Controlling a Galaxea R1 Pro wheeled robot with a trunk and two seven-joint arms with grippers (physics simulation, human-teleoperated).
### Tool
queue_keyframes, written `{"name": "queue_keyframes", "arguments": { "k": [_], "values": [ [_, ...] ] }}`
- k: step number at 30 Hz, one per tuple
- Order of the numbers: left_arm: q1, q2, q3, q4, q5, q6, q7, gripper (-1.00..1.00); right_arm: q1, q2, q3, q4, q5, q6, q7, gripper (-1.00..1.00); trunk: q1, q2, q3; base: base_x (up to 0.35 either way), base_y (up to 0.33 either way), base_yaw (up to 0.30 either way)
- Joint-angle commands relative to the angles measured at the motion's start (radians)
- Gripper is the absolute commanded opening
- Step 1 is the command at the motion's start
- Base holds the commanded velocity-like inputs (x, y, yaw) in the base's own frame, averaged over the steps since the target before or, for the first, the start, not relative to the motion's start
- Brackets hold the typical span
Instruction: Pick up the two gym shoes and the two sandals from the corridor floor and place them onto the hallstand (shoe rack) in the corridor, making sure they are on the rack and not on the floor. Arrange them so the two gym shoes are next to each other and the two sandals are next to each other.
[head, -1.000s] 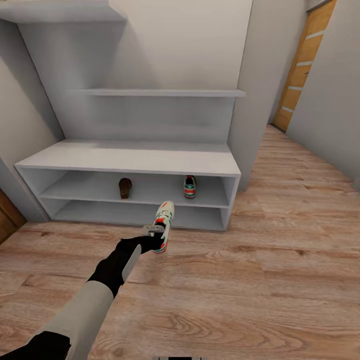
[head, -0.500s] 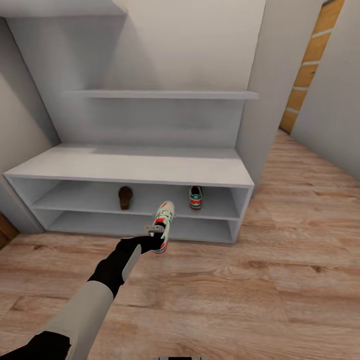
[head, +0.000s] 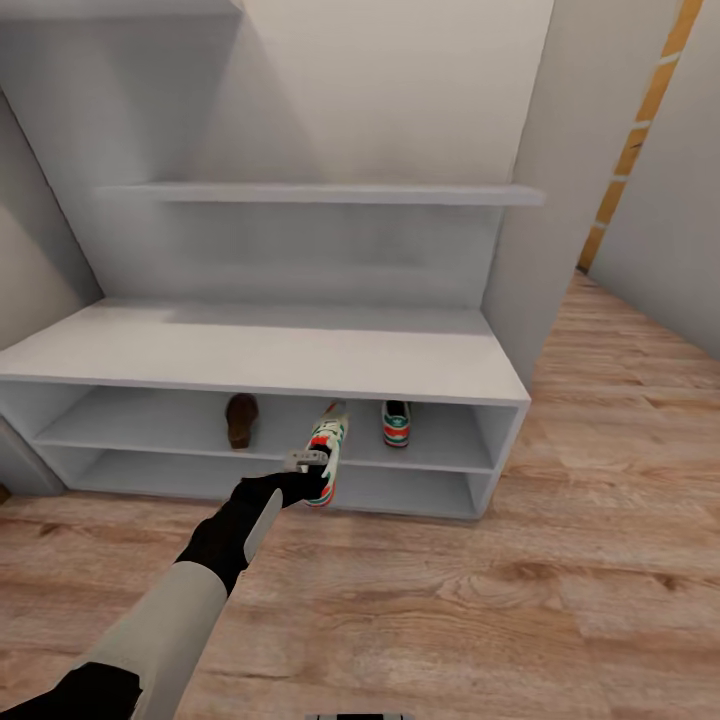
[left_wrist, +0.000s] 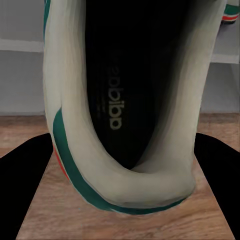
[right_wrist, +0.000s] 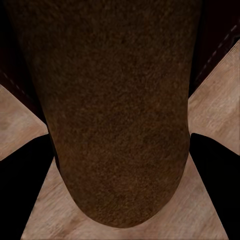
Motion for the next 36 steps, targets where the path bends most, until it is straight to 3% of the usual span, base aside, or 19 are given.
{"name": "queue_keyframes", "arguments": {
  "k": [1, 12, 36],
  "values": [
    [0.000, 0.000, -0.001, -0.001, 0.009, 0.005, 0.002, -1.00, -0.001, 0.000, -0.001, -0.001, -0.005, 0.004, 0.001, -1.00, 0.000, 0.000, -0.001, 0.347, 0.000, 0.000],
    [0.000, 0.000, -0.001, 0.000, 0.009, 0.004, 0.000, -1.00, 0.000, 0.000, 0.000, -0.001, -0.005, 0.004, 0.001, -1.00, 0.000, 0.000, -0.001, 0.283, -0.153, 0.000],
    [0.000, 0.000, -0.001, 0.000, 0.009, 0.002, 0.001, -1.00, 0.000, 0.000, 0.001, -0.001, -0.005, 0.004, 0.001, -1.00, 0.000, 0.000, -0.001, 0.099, -0.047, 0.000]
  ]
}}
